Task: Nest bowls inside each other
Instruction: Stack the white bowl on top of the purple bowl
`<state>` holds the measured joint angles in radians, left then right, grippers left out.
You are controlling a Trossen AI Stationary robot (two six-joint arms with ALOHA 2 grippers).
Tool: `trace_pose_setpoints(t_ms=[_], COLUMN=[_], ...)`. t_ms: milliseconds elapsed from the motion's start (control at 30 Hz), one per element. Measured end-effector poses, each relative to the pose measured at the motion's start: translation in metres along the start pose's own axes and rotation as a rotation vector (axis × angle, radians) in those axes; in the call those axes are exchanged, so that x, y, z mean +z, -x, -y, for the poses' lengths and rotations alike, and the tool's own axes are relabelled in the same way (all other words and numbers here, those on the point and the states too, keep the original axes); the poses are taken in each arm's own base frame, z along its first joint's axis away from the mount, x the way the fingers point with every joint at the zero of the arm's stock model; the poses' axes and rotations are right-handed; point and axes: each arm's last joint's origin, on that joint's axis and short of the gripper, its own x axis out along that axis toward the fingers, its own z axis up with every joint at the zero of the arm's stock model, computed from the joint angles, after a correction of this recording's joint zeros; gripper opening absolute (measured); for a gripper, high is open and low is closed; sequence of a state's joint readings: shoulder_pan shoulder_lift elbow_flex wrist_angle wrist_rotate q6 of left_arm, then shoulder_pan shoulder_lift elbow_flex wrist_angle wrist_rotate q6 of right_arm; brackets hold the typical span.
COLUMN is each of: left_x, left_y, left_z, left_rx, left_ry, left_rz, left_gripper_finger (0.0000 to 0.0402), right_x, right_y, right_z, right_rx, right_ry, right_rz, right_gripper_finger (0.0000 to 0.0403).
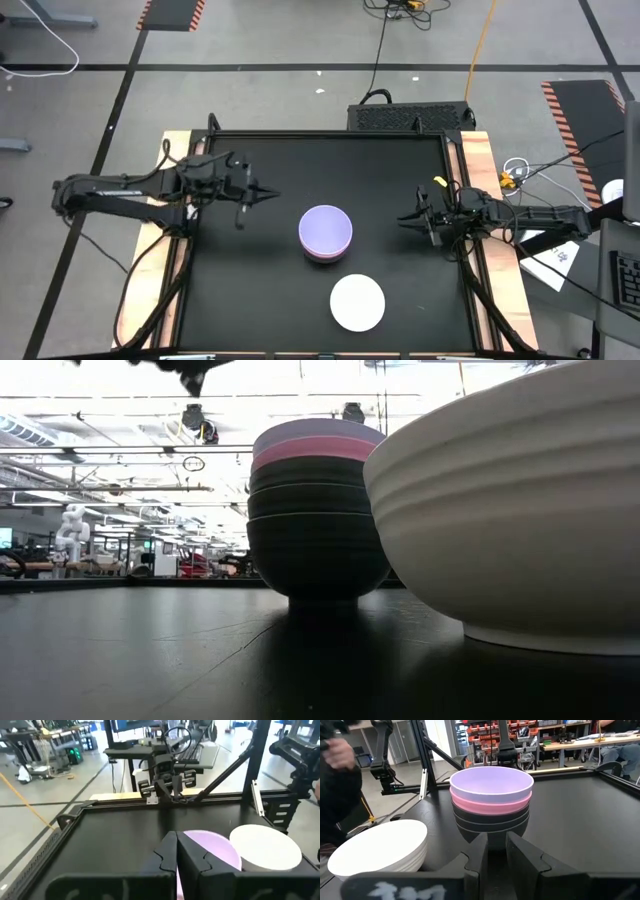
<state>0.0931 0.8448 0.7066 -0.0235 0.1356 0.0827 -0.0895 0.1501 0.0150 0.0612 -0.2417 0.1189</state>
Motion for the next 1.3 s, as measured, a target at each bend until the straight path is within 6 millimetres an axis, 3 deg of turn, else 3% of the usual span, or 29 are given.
trace_pose_setpoints(t_ms=[233,400,700,1000,1300], left_x=[-0.062,-0.087,-0.105,-0.097,-0.129], left_y=[0.028,0.039,0.048,0.048,0.047], left_z=[0.004,0.006,0.006,0.013,0.015], left_rx=[0.115,0.171,0.251,0.076,0.123], left_ry=[0.082,0.1,0.08,0.117,0.083], left_rz=[0.072,0.07,-0.021,0.133,0.112], left_gripper_finger=[0.0014,0.0004,0.0003,0.0018,0.0006], right_x=[0.001,0.002,0.002,0.002,0.002], right_y=[0.0,0.0,0.0,0.0,0.0], right_z=[0.0,0.0,0.0,0.0,0.0], right_rx=[0.001,0.004,0.004,0.003,0.002], right_ry=[0.002,0.006,0.013,0.016,0.016], right_rz=[0.006,0.018,0.022,0.023,0.025], right_gripper_finger=[0.0064,0.0064,0.0064,0.0064,0.0064])
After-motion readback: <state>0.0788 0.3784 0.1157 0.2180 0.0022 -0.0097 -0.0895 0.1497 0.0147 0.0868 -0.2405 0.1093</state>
